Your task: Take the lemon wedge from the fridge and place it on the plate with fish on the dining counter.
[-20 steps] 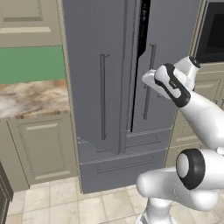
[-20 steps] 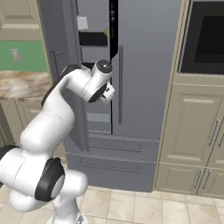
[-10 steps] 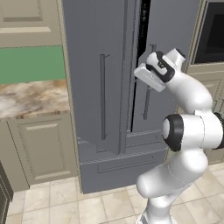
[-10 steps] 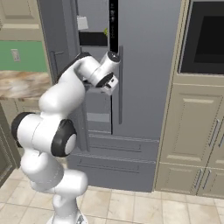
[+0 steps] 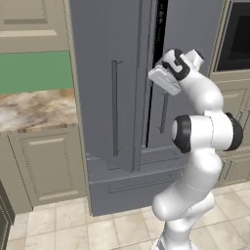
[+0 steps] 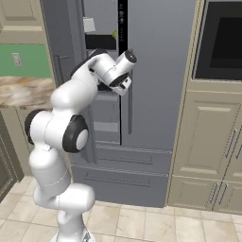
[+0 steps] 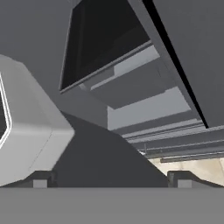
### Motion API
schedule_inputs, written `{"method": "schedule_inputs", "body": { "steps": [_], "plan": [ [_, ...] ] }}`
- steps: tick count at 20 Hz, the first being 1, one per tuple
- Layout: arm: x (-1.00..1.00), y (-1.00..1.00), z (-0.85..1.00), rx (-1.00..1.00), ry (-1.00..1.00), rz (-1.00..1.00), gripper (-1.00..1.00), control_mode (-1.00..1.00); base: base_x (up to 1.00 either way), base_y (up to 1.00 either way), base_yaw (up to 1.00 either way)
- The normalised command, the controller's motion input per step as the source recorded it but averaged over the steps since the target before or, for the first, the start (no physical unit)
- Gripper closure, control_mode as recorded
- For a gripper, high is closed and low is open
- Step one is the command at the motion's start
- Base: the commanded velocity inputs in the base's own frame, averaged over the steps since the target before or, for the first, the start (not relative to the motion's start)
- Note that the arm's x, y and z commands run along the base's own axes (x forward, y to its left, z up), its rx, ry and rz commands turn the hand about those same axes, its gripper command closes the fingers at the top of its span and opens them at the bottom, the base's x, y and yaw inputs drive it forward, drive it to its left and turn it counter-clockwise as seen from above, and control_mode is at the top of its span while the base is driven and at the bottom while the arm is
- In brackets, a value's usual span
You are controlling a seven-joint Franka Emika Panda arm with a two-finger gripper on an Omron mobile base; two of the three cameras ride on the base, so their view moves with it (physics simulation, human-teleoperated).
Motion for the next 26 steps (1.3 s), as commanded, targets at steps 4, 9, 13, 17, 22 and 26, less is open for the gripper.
{"method": "schedule_inputs", "body": {
  "steps": [4,9,13,17,22,26],
  "plan": [
    [0.20,0.75,0.00,0.00,-0.16,0.00,-1.00,-1.00,0.00,0.00,0.00],
    [-0.01,0.77,0.00,0.00,-0.06,0.01,-1.00,-1.00,0.00,0.00,0.00],
    [-0.41,0.87,0.01,0.01,-0.14,0.05,-1.00,-1.00,0.00,0.00,0.00],
    [-0.98,1.00,0.06,0.00,-0.29,0.14,-1.00,-1.00,0.00,0.00,0.00],
    [-0.21,1.00,0.00,0.00,-0.09,0.09,-1.00,-1.00,0.00,0.00,0.00],
    [0.00,1.00,0.00,0.02,-0.04,0.02,-1.00,-1.00,0.00,0.00,0.00]
  ]
}}
